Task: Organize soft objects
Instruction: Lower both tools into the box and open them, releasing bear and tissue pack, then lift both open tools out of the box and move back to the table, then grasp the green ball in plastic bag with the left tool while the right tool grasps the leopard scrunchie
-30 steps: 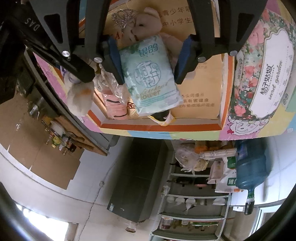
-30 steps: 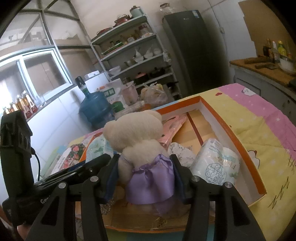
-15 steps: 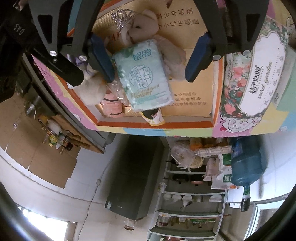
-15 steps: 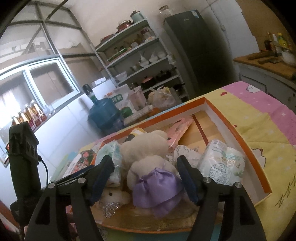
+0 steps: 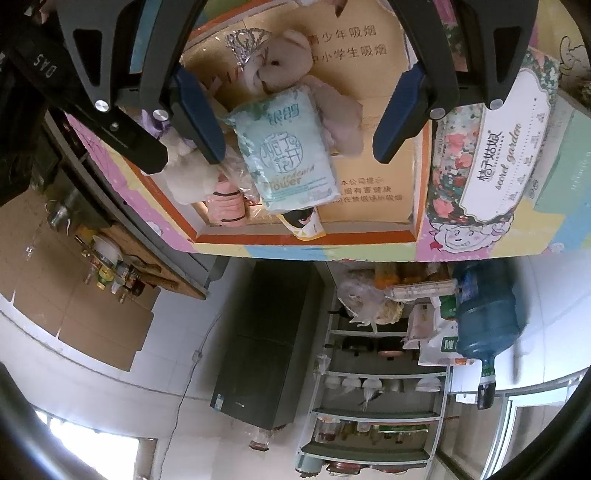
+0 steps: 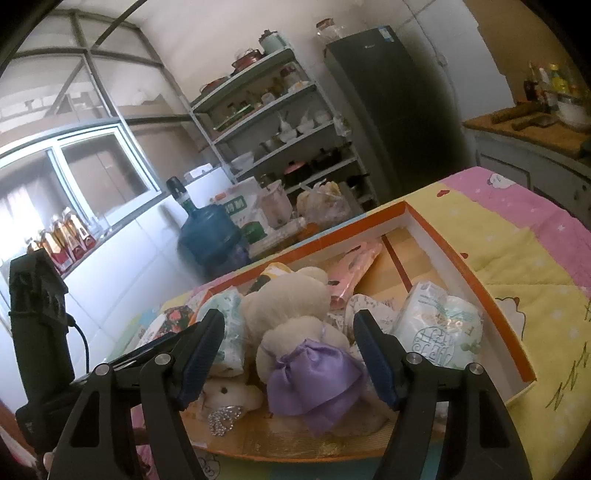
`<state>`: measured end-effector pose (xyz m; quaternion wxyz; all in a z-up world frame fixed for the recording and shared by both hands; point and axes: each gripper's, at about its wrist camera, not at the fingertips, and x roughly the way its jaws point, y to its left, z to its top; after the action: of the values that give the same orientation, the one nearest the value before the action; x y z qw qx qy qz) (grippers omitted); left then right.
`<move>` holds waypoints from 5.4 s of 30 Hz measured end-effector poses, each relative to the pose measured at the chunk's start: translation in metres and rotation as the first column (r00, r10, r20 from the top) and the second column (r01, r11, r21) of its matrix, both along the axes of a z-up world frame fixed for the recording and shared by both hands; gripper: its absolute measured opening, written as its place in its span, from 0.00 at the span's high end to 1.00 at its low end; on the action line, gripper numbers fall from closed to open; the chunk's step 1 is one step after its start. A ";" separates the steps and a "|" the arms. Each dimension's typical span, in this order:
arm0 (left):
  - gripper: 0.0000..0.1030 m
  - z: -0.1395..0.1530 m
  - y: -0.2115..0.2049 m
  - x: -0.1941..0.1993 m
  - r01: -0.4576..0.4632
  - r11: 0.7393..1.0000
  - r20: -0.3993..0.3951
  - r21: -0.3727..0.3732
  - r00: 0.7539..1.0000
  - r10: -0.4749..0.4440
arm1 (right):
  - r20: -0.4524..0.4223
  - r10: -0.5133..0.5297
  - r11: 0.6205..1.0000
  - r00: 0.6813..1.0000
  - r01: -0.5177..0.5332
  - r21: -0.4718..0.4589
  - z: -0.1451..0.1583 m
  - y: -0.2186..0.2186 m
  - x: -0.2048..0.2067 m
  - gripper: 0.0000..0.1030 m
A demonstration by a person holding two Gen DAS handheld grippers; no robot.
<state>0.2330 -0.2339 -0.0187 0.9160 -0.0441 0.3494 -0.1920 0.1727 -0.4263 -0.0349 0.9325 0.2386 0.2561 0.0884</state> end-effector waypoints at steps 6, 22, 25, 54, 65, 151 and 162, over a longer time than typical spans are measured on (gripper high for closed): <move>0.20 0.009 0.003 -0.010 0.000 1.000 0.018 0.008 1.000 0.000 | 0.020 -0.016 0.999 1.000 0.017 -0.035 0.009 0.006 -0.010 0.28; 0.20 0.023 0.023 -0.048 0.003 1.000 0.072 -0.011 0.997 -0.002 | 0.056 -0.048 0.995 0.997 0.053 -0.087 0.032 0.027 -0.050 0.28; 0.20 0.028 0.027 -0.057 0.011 1.000 0.085 -0.010 0.996 -0.010 | 0.063 -0.055 0.993 0.996 0.061 -0.099 0.037 0.031 -0.058 0.28; 0.20 0.042 0.104 -0.123 -0.067 0.998 0.121 -0.009 0.990 0.067 | 0.068 -0.036 0.981 0.997 0.049 -0.190 0.057 0.113 -0.125 0.28; 0.21 0.038 0.141 -0.139 -0.122 0.992 0.128 0.027 0.985 0.117 | 0.064 0.002 0.982 0.998 0.010 -0.190 0.055 0.151 -0.134 0.28; 0.56 -0.047 0.387 0.009 -0.279 0.955 -0.181 -0.105 0.949 0.258 | -0.236 0.351 0.895 0.906 -0.399 -0.201 -0.019 0.382 0.013 0.28; 0.56 -0.028 0.389 -0.011 -0.281 0.951 -0.066 -0.131 0.959 0.275 | -0.293 0.304 0.881 0.907 -0.384 -0.275 -0.022 0.406 0.037 0.28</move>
<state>0.2216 0.1551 -0.0469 0.9202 -0.1612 0.3467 -0.0839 0.2094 -0.0201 -0.0566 0.8900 0.0401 0.4169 0.1803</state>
